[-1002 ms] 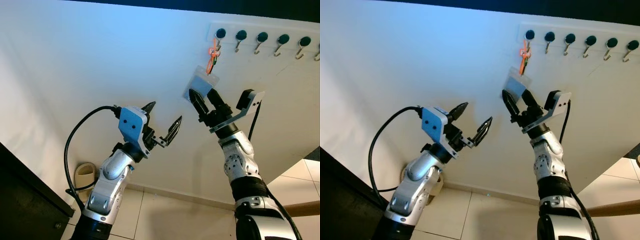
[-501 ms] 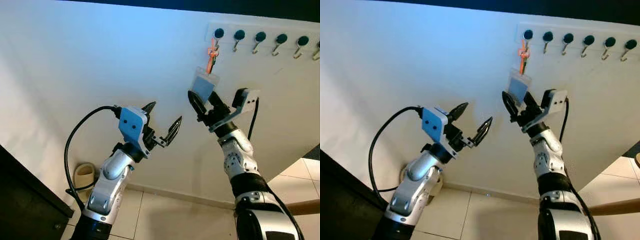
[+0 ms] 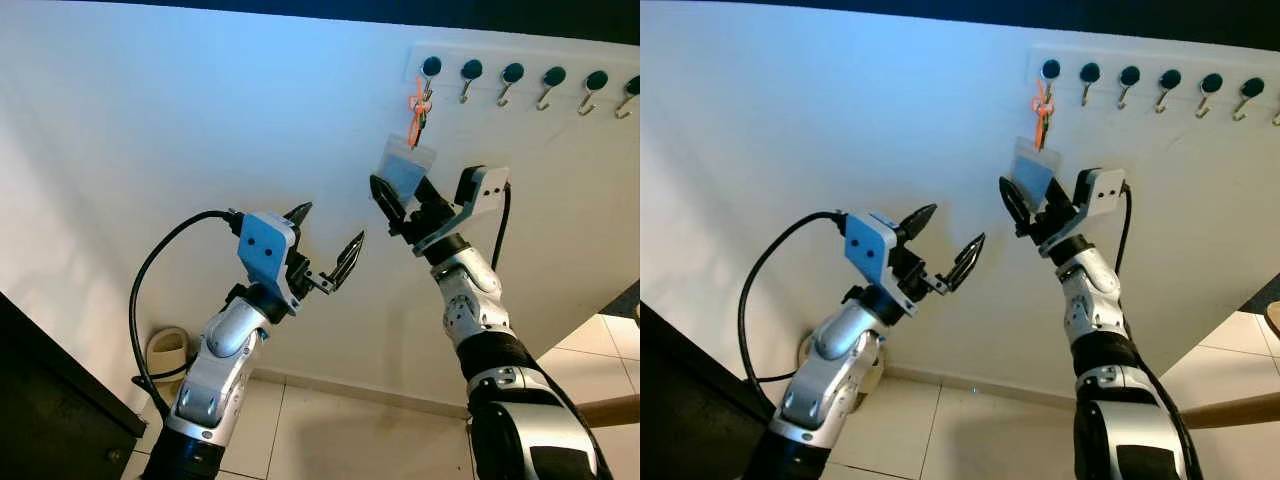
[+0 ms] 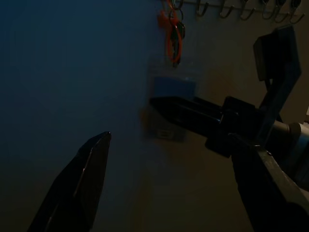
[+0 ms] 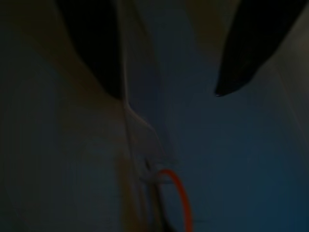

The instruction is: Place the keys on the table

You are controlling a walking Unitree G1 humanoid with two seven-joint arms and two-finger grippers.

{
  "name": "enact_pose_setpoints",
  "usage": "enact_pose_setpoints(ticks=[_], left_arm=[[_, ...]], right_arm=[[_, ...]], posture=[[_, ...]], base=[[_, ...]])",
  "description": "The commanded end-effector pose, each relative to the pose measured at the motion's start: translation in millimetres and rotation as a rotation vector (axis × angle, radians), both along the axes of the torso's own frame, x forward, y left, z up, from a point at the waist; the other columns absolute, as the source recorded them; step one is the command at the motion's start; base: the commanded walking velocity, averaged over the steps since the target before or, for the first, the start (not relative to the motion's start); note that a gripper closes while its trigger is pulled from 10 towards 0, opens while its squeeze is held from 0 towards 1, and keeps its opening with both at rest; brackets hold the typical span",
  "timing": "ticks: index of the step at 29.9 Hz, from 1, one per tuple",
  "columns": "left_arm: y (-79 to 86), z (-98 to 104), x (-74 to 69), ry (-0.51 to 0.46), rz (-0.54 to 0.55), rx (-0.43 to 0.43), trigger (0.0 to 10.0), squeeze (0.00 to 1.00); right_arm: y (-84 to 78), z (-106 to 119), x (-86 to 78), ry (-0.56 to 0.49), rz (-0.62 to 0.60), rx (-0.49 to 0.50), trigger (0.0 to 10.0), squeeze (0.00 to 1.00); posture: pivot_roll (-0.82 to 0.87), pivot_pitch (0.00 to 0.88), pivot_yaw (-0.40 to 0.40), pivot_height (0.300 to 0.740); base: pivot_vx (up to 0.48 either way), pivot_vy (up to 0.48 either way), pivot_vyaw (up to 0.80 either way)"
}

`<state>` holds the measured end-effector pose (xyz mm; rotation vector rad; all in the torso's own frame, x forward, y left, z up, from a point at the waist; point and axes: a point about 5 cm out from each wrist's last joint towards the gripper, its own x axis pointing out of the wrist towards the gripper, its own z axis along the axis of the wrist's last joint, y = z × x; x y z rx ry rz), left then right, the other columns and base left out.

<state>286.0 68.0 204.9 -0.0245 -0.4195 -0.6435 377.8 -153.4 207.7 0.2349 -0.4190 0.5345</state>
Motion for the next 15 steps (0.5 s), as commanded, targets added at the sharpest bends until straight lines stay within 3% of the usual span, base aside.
enact_pose_setpoints(ticks=[1,2,3,10,11,15], left_arm=[[-1.9,-4.6,0.7,0.019,0.002,-0.001,10.0,0.0],[-1.9,-4.6,0.6,0.019,0.002,-0.002,10.0,0.0],[-1.9,-4.5,0.4,0.019,0.002,-0.002,10.0,0.0],[-2.0,-4.7,0.0,0.02,0.001,0.0,10.0,0.0],[-2.0,-4.7,0.0,0.02,0.001,0.0,10.0,0.0],[-2.1,-4.6,0.1,0.02,0.0,0.001,10.0,0.0]], right_arm=[[-0.4,-1.5,0.5,0.002,0.002,-0.011,2.1,0.0],[-0.2,-1.0,0.6,-0.002,0.001,-0.012,2.1,0.0],[-0.2,-0.4,0.7,-0.006,0.001,-0.014,1.5,0.0],[-0.3,-0.7,0.4,-0.015,-0.004,-0.015,0.7,0.0],[-0.3,-0.7,0.4,-0.015,-0.004,-0.015,0.1,0.0],[-1.8,-1.3,0.4,-0.014,-0.016,-0.014,0.0,0.0]], posture=[[0.05,0.129,-0.021,0.74],[0.05,0.129,-0.021,0.74],[0.05,0.129,-0.02,0.74],[0.05,0.131,-0.018,0.74],[0.05,0.131,-0.018,0.74],[0.05,0.131,-0.017,0.74]], base=[[0.0,0.0,0.0],[0.0,0.0,0.0],[0.0,0.0,0.0],[0.0,0.0,0.0],[0.0,0.0,0.0],[0.0,0.0,0.0]])
